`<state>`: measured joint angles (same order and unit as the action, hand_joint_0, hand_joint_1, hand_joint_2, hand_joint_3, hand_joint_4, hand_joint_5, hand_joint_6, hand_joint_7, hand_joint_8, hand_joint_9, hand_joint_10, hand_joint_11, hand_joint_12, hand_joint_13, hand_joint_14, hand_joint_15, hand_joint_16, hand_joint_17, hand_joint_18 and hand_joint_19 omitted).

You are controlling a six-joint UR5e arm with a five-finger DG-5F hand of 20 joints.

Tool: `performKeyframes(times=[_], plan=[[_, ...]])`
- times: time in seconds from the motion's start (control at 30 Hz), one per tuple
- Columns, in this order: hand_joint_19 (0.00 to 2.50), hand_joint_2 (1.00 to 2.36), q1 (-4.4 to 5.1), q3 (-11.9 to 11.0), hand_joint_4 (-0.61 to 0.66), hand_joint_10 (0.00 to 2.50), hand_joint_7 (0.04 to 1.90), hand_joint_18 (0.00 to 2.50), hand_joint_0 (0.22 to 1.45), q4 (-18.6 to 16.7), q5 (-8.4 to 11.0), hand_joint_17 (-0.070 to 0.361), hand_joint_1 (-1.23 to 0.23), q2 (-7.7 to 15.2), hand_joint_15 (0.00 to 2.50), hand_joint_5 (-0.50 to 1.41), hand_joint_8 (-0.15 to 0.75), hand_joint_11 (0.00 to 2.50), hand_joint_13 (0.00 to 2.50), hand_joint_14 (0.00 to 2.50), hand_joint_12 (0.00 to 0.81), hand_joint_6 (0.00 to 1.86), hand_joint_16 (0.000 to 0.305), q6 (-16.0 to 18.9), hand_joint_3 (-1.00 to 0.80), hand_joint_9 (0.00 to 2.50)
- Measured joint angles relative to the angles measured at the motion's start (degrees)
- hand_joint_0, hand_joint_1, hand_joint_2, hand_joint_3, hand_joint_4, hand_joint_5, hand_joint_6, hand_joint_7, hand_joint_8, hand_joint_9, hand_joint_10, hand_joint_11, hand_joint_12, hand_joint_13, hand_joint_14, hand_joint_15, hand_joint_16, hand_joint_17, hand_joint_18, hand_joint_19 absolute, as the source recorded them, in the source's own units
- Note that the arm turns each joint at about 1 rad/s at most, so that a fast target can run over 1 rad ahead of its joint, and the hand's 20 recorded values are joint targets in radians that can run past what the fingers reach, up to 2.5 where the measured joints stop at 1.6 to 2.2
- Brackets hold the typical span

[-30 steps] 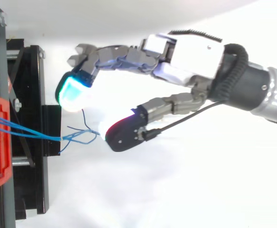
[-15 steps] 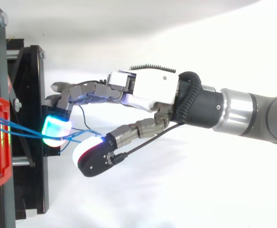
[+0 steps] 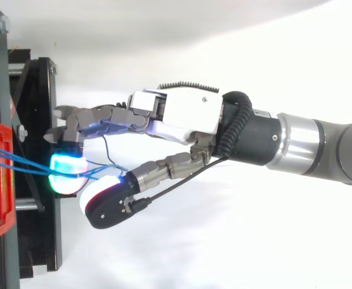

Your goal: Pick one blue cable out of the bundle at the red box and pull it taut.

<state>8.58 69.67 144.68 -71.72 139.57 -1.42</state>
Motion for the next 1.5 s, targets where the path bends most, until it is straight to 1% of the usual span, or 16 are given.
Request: performKeyframes(times=[0.13,0.3,0.53,0.77,0.93,1.2,1.3,1.4,1.5], plan=[[0.0,1.01,-0.23,-0.9,0.19,0.0,1.15,0.0,0.58,1.2,-0.87,0.129,-0.71,0.0,0.06,-0.13,0.276,0.09,0.03,0.0,0.33,0.54,0.057,0.1,-0.39,0.31],[0.0,1.01,-0.41,-1.3,0.22,0.0,1.15,0.0,0.58,1.9,-1.57,0.128,-0.71,0.0,0.06,-0.13,0.275,0.09,0.04,0.0,0.33,0.53,0.057,0.1,-0.4,0.31],[0.01,1.0,-0.68,-1.3,0.23,0.0,1.19,0.0,0.57,1.8,-1.77,0.129,-0.7,0.0,0.07,-0.12,0.279,0.1,0.05,0.0,0.333,0.51,0.057,0.2,-0.43,0.32],[0.02,1.0,-1.37,-1.3,0.23,0.0,1.19,0.0,0.57,2.1,-2.07,0.128,-0.7,0.0,0.07,-0.12,0.282,0.1,0.06,0.0,0.334,0.51,0.057,0.6,-0.43,0.32],[0.02,1.0,-2.02,-1.3,0.23,0.0,1.18,0.0,0.57,2.2,-3.64,0.129,-0.7,0.0,0.07,-0.12,0.284,0.09,0.07,0.0,0.335,0.51,0.057,0.8,-0.42,0.33],[0.02,1.01,-2.9,-1.2,0.21,0.0,1.14,0.0,0.58,2.4,-4.82,0.126,-0.7,0.0,0.07,-0.12,0.285,0.1,0.08,0.0,0.333,0.55,0.056,1.1,-0.4,0.34],[0.02,1.01,-3.15,-1.2,0.18,0.0,1.12,0.0,0.59,2.6,-5.86,0.126,-0.7,0.0,0.07,-0.13,0.284,0.1,0.09,0.0,0.332,0.58,0.056,1.0,-0.38,0.34],[0.02,1.01,-3.33,-1.2,0.19,0.0,1.07,0.0,0.59,2.9,-7.04,0.125,-0.7,0.0,0.07,-0.14,0.284,0.1,0.09,0.0,0.333,0.61,0.056,0.9,-0.38,0.34],[0.02,1.01,-3.37,-1.2,0.18,0.0,1.07,0.0,0.6,3.1,-7.5,0.126,-0.7,0.0,0.07,-0.14,0.284,0.11,0.1,0.0,0.333,0.61,0.056,0.8,-0.39,0.34]])
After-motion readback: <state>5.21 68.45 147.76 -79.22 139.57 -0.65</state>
